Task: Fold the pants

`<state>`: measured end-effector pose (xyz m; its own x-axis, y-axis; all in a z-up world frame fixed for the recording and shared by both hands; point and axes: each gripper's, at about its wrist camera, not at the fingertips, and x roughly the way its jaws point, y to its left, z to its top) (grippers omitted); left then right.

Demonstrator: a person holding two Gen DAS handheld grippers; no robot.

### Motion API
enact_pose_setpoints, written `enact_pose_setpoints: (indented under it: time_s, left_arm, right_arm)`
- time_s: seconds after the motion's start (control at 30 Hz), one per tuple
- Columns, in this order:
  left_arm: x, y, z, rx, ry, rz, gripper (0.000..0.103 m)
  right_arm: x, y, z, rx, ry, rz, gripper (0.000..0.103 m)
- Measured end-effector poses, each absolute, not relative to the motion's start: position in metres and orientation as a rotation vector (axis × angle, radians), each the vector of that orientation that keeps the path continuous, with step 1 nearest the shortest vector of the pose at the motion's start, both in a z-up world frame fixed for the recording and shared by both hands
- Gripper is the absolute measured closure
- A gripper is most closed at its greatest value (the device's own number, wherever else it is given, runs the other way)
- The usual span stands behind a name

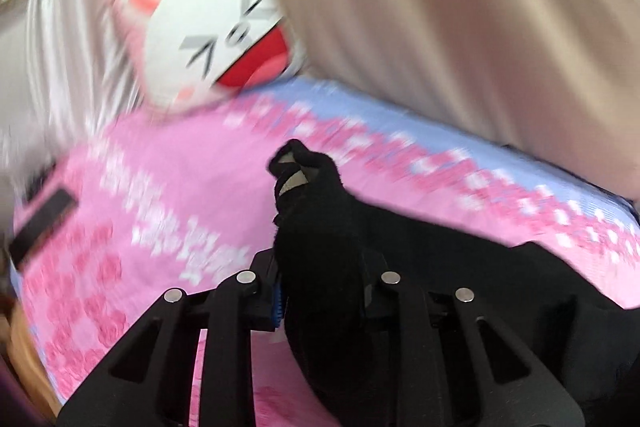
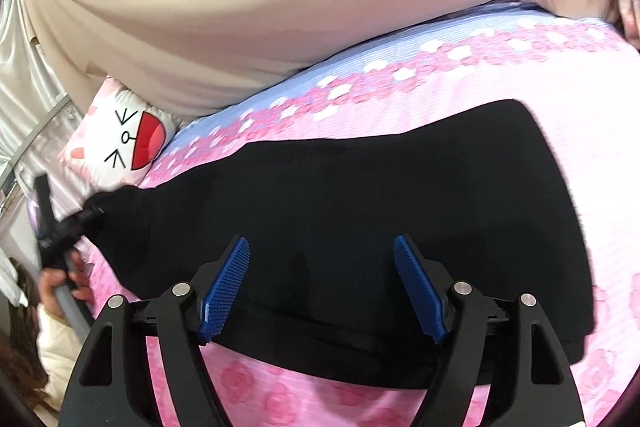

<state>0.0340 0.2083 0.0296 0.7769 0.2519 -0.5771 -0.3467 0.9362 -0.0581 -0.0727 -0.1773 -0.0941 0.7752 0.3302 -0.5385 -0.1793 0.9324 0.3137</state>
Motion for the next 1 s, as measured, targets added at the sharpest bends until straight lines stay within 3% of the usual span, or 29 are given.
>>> enact_pose_setpoints:
  time_s: [0.37, 1.0]
  left_arm:
    - [0.025, 0.065, 0.092, 0.005, 0.477, -0.003, 0.08]
    - [-0.008, -0.126, 0.07, 0.204, 0.533, -0.334, 0.08]
  right_arm:
    - [-0.093, -0.221, -0.095, 0.272, 0.553, 0.218, 0.029]
    - [-0.138, -0.315, -0.093, 0.451, 0.435, 0.129, 0.028]
